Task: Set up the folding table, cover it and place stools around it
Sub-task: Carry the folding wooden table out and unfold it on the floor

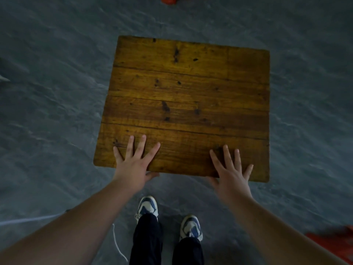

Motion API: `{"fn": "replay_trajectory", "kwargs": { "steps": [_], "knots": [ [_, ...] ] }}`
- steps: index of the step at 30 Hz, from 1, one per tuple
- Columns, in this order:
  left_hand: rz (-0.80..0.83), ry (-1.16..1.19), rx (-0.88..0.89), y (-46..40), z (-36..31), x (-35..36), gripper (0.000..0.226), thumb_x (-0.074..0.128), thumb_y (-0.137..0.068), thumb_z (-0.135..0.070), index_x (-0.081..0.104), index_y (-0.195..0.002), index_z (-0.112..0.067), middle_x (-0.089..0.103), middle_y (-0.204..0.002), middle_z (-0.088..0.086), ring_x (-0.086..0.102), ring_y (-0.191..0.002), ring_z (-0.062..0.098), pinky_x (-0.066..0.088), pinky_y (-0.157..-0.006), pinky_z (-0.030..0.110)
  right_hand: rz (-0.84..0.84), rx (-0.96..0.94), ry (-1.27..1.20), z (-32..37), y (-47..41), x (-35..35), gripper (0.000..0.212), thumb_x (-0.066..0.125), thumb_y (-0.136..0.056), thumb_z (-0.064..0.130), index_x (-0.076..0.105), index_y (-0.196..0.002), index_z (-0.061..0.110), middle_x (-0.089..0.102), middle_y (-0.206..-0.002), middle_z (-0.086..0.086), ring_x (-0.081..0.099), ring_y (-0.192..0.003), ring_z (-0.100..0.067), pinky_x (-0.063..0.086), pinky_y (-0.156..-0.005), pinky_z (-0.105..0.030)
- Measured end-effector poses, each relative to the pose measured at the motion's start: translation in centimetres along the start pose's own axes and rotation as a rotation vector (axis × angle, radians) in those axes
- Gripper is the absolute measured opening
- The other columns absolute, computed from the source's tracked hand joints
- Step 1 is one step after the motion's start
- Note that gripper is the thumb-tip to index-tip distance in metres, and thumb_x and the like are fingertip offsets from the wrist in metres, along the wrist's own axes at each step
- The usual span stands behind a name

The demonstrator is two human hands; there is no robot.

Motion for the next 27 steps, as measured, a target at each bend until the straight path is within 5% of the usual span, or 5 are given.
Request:
{"fn": "replay_trajectory", "kwargs": {
  "steps": [14, 27],
  "knots": [
    [-0.039, -0.027, -0.017, -1.1, -0.8, -0.3, 0.100, 0.046, -0.084, -0.074, -0.028, -0.146, -0.048, -0.021, -0.164, 0.007, -0.019, -0.148, 0.042, 0.005, -0.106, 0.081, 0.016, -0.053, 0.100, -0.6, -1.6, -0.3, 0.076, 0.032, -0.098, 0.057, -0.022, -0.150, 0.044, -0.031, -0.160, -0.002, -0.034, -0.142, -0.037, 0.000, -0.108, -0.079],
    [-0.012, 0.074, -0.091, -10.3, -1.2, -6.4, 0.091, 0.042, -0.089, -0.072, -0.026, -0.145, -0.051, -0.029, -0.161, 0.002, -0.026, -0.146, 0.039, 0.001, -0.107, 0.079, 0.008, -0.063, 0.181, -2.3, -11.8, -9.0, 0.075, 0.032, -0.097, 0.060, -0.021, -0.149, 0.048, -0.028, -0.161, 0.004, -0.023, -0.148, -0.036, 0.010, -0.111, -0.075]
  ]
}}
Point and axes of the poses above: each hand's wrist, its own y-axis away from the middle knuckle, its own x-axis out of the palm, z = x × y, the point moved 6 cm from there along -y, towards the middle knuckle
